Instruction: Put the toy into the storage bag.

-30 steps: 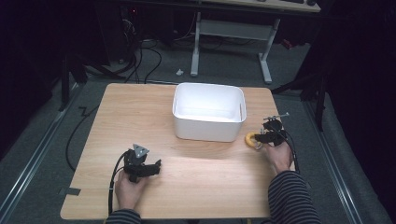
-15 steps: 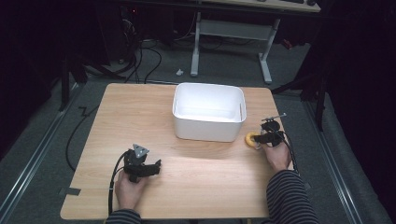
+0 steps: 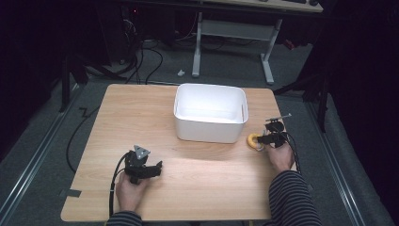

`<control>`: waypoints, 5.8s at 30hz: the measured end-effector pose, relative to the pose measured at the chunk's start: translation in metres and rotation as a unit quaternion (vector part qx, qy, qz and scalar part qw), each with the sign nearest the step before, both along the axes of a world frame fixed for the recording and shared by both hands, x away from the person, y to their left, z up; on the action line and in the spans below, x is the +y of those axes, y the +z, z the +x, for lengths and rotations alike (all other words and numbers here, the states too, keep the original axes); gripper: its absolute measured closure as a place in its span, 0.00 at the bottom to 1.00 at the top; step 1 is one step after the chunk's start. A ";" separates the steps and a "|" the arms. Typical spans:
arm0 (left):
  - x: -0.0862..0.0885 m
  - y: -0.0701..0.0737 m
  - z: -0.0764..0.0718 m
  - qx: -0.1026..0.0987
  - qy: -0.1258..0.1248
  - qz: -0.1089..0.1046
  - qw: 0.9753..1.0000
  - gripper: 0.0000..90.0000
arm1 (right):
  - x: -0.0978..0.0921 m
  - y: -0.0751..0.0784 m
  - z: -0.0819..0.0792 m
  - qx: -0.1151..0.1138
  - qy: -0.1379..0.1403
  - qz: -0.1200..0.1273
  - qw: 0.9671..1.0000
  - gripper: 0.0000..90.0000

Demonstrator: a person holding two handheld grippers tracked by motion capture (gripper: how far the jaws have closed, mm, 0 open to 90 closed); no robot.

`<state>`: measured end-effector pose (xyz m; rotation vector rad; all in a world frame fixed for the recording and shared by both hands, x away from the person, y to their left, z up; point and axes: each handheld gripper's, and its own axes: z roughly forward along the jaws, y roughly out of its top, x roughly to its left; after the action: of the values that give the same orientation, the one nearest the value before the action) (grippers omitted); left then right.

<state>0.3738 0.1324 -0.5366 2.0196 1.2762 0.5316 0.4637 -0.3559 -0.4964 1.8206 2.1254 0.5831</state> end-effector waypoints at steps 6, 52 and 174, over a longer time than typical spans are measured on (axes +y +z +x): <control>0.000 0.000 0.000 0.000 0.000 0.000 1.000 0.17 | 0.001 0.006 -0.006 0.000 0.009 -0.001 1.000 0.76; 0.000 0.000 0.000 0.000 0.000 0.000 1.000 0.17 | 0.022 0.074 -0.108 -0.085 0.116 -0.005 0.990 0.76; 0.000 0.000 0.000 0.000 -0.001 0.000 1.000 0.17 | 0.125 0.144 0.028 -0.089 0.154 0.004 0.984 0.76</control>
<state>0.3738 0.1327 -0.5366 2.0207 1.2731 0.5303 0.4919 -0.2314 -0.3526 1.3917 2.2946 0.7946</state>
